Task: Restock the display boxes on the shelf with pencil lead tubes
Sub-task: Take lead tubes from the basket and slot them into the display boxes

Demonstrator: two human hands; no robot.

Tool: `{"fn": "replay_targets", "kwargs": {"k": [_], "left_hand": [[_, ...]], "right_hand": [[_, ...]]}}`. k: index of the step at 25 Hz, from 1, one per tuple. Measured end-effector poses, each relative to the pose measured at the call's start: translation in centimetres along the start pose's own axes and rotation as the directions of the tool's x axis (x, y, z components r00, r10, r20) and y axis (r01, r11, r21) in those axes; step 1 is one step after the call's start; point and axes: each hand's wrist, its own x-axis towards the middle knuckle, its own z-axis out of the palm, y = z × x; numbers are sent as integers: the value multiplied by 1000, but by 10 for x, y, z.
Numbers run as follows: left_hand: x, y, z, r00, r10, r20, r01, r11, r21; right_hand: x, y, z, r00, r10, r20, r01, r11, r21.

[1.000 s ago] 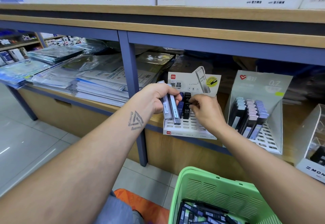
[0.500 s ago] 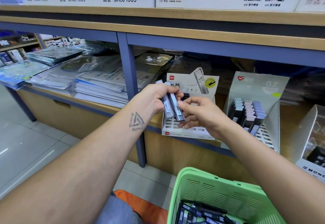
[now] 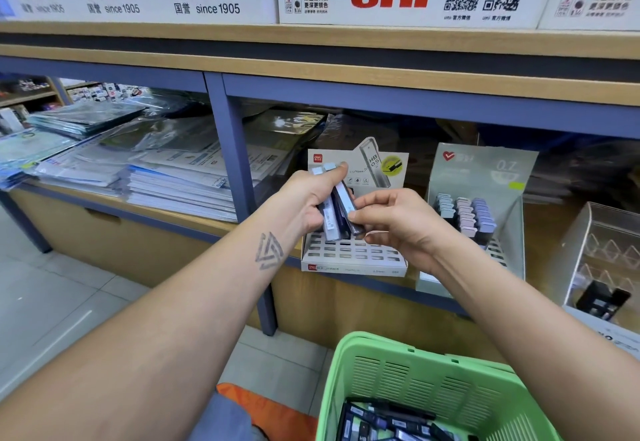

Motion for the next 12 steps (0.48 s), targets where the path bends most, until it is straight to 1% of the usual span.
{"fn": "replay_targets", "kwargs": {"k": [2, 5, 9, 12], "left_hand": [[-2, -2, 4, 999, 29, 37, -29, 1000, -6], [-3, -3, 6, 996, 17, 89, -14, 999, -39], [-2, -4, 5, 993, 34, 109, -38, 998, 40], [-1, -3, 8, 985, 57, 165, -76, 991, 112]], "right_hand": [[1, 0, -3, 1000, 14, 16, -15, 998, 69], [-1, 0, -7, 1000, -6, 22, 3, 992, 128], [-2, 0, -12, 996, -66, -56, 68, 997, 40], [-5, -2, -22, 989, -105, -106, 103, 994, -30]]}}
